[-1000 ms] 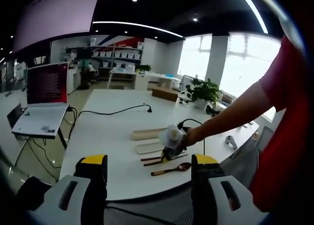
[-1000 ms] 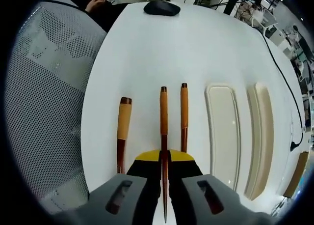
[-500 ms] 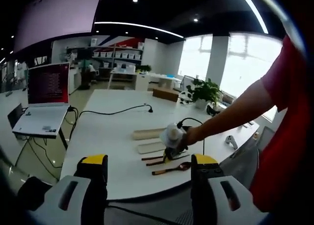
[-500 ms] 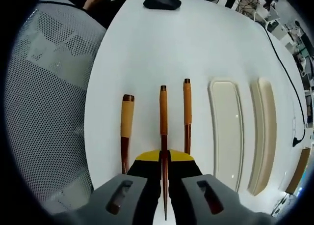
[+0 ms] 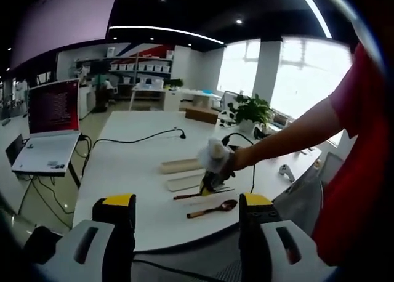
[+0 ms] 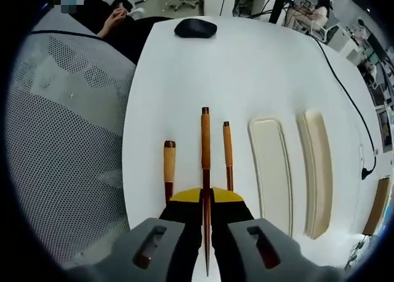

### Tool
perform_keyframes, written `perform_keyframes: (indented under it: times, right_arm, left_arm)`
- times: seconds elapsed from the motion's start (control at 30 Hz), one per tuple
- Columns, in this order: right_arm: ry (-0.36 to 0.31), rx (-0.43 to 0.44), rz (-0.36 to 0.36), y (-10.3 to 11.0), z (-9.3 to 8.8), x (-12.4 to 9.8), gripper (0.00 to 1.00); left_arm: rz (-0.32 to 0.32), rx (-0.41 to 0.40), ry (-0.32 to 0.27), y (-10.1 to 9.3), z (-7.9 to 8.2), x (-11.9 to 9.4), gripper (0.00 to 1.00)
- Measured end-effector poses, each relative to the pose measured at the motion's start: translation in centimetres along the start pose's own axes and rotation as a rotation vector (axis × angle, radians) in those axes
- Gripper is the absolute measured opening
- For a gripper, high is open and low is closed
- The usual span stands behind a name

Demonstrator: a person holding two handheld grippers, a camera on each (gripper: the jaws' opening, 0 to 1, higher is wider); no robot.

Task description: Arrange the utensils inside the cutlery case until each visible utensil rests in its matching compartment.

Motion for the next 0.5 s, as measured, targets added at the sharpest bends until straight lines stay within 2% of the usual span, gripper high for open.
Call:
perform_keyframes:
  times: [0.13,0.2,0.23,0.33,0.5]
  right_arm:
    - [-0.009,-0.005,0.017,0.2,0.4,-0.5,0.0]
    - [0.031,-0.057,0.085,1.3,-0.1,-0.7,0.0]
    - [0.014,-0.059,0.067,1.1,0.1,-0.8,0.0]
    - [0.035,-0.068,0.043,0.7,-0.3,-1.2,0.0]
    - [0.028,-0.064,0.014,-0.1,-0.4,-2.3,0.0]
  left_arm:
    - [0.007,-0.008,-0.005,0.5,0.2,-0.3,0.7]
    - [0.013,-0.006,-0.003,0.7,0.2,-0.4,0.7]
    - [0.015,-0.003,-0.002,0.8,0.2,-0.5,0.7]
    - [0.018,-0.001,0.001,0.8,0.1,-0.6,0.7]
    - [0.021,-0.006,0.011,0.8,-0.2,-0.6,0.7]
Point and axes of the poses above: the point that each gripper's makers call its tool centre point, and the gripper's own axes: x roughly forward along the fingers, y roughly to its left, z roughly out of its top, the point moved 1 cm from there along -x, roughly backward along the fingers, and after that the axes turned 7 degrees about y, right-handed, at the moved point
